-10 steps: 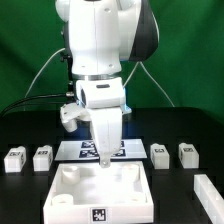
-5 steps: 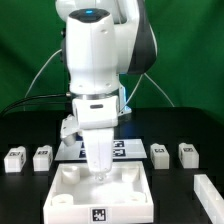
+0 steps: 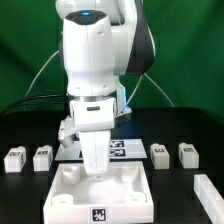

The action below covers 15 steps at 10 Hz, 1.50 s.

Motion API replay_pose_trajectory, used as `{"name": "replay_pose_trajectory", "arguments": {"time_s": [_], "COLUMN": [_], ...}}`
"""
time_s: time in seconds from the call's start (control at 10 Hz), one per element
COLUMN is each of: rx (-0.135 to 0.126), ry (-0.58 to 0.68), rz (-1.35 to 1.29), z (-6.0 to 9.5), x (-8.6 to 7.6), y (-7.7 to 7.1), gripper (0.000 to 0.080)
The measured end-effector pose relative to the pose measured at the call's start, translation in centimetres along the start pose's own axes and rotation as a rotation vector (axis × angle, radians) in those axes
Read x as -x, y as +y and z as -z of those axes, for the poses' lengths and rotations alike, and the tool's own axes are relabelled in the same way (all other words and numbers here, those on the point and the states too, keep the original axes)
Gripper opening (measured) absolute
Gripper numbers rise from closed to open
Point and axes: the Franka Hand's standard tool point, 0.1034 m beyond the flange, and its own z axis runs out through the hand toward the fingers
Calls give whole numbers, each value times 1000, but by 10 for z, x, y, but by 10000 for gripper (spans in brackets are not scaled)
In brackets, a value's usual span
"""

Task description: Assemble one leg

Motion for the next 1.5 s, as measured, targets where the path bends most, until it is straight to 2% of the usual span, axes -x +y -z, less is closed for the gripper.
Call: {"name": "replay_pose_trajectory", "arguments": {"time_s": [0.1,0.2,0.3,1.1,1.2,1.3,1.4,1.5], "rx": [0,0,11,18,27,30,45,51], "ry": [0,0,0,1,4,10,17,24], "rz": [0,0,-2,-8,-18,-33,-44,-55], "z": [0,0,1,2,3,5,7,7], "x": [0,0,0,-2,-11,-26,-44,-60], "y": [0,0,2,6,16,28,41,49], "gripper": [220,220,61,61,61,61,61,61]}}
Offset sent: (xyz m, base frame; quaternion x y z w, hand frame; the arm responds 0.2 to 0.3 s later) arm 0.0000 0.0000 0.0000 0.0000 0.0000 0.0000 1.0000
